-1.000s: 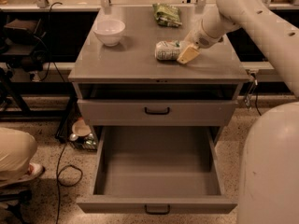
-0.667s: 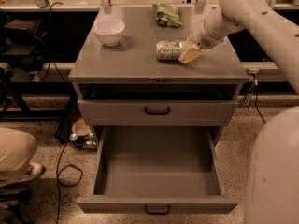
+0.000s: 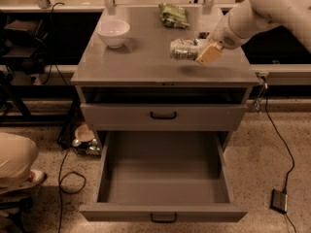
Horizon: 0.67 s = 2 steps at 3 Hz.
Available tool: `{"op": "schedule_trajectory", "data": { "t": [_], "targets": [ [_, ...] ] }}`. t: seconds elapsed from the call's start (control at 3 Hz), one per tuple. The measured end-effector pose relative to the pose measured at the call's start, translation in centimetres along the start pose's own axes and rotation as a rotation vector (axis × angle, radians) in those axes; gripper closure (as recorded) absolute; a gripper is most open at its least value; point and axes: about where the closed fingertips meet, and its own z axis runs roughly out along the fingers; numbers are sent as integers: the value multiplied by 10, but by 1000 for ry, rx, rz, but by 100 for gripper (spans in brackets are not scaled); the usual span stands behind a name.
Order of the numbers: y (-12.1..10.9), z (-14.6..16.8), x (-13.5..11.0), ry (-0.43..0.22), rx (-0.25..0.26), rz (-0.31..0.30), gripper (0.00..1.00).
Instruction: Place 7up can into middle drawer
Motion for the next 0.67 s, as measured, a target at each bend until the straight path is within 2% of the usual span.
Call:
{"op": "schedule_trajectory", "data": {
  "t": [0.33, 0.67],
  "targets": [
    [20, -37, 8, 6, -5, 64, 100],
    [20, -36, 8, 6, -6, 64, 100]
  ]
}}
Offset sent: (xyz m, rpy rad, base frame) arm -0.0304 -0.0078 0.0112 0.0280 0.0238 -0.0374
